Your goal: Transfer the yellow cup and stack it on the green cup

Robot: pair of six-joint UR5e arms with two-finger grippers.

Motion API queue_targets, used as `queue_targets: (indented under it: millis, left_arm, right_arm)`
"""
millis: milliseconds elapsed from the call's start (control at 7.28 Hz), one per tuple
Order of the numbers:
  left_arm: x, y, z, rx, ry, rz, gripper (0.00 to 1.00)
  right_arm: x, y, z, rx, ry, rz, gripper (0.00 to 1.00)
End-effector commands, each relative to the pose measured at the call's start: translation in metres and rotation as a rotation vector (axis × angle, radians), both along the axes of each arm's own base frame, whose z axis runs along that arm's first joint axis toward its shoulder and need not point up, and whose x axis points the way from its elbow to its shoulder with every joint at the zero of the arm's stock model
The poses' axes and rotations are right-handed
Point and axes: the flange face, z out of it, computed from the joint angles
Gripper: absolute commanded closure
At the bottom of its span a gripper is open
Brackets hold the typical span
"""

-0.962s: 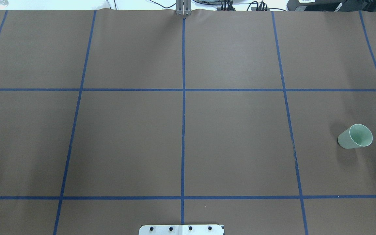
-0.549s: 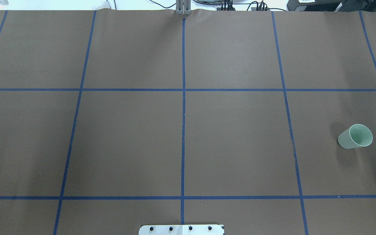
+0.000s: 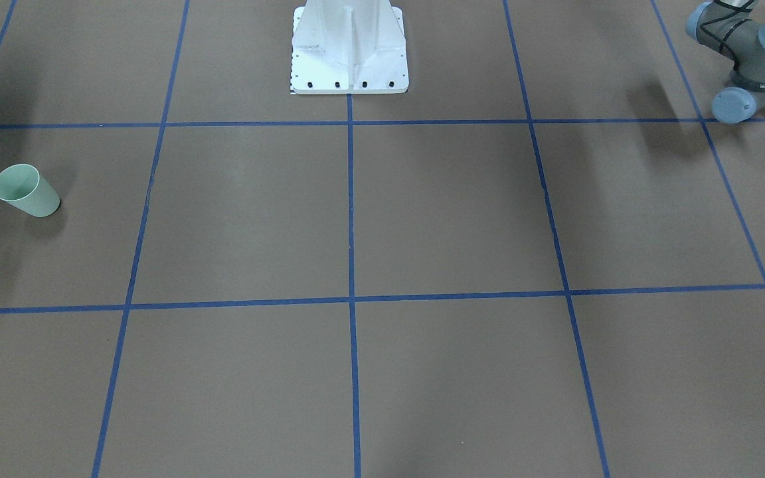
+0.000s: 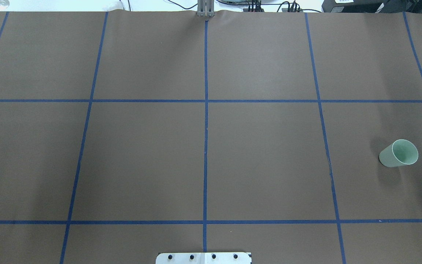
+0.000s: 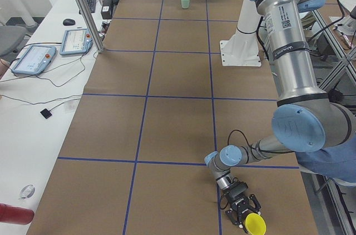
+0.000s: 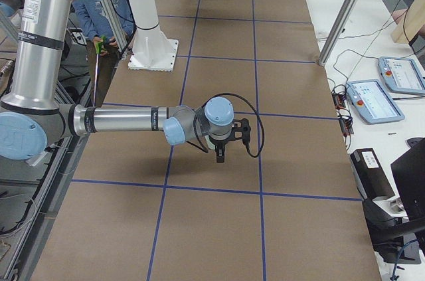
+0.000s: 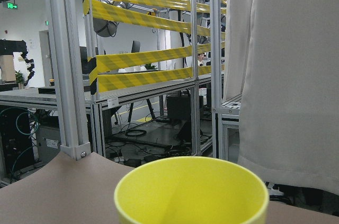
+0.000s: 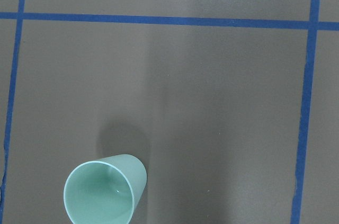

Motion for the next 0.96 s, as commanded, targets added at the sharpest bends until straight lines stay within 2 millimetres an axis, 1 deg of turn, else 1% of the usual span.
queue_targets:
  millis: [0, 137, 275, 412, 549, 687, 824]
  left_arm:
    - [-0.002, 0.002, 0.001, -0.009, 0.002, 0.026, 0.44]
    - [-0.006, 0.003, 0.002, -0.024, 0.003, 0.047, 0.44]
    - [-0.019, 0.009, 0.004, -0.041, -0.004, 0.076, 0.44]
    - [-0.037, 0.011, -0.002, -0.009, -0.017, 0.127, 0.44]
    - [-0.044, 0.004, -0.036, 0.066, 0.021, 0.204, 0.43]
    - [-0.051, -0.004, -0.059, 0.137, 0.026, 0.279, 0.41]
    - [-0.053, -0.021, -0.064, 0.245, -0.021, 0.377, 0.41]
  right_arm:
    - [-0.005, -0.002, -0.007, -0.011, -0.004, 0.005, 0.0]
    - [-0.005, -0.003, -0.008, -0.025, -0.004, 0.019, 0.0]
    - [-0.006, -0.005, -0.01, -0.03, -0.005, 0.026, 0.0]
    - [-0.007, -0.006, -0.012, -0.041, -0.007, 0.035, 0.0]
    - [-0.006, -0.005, -0.006, -0.054, -0.003, 0.036, 0.0]
    - [-0.006, -0.005, -0.004, -0.06, -0.001, 0.036, 0.0]
    - [-0.006, -0.004, -0.002, -0.066, 0.0, 0.036, 0.0]
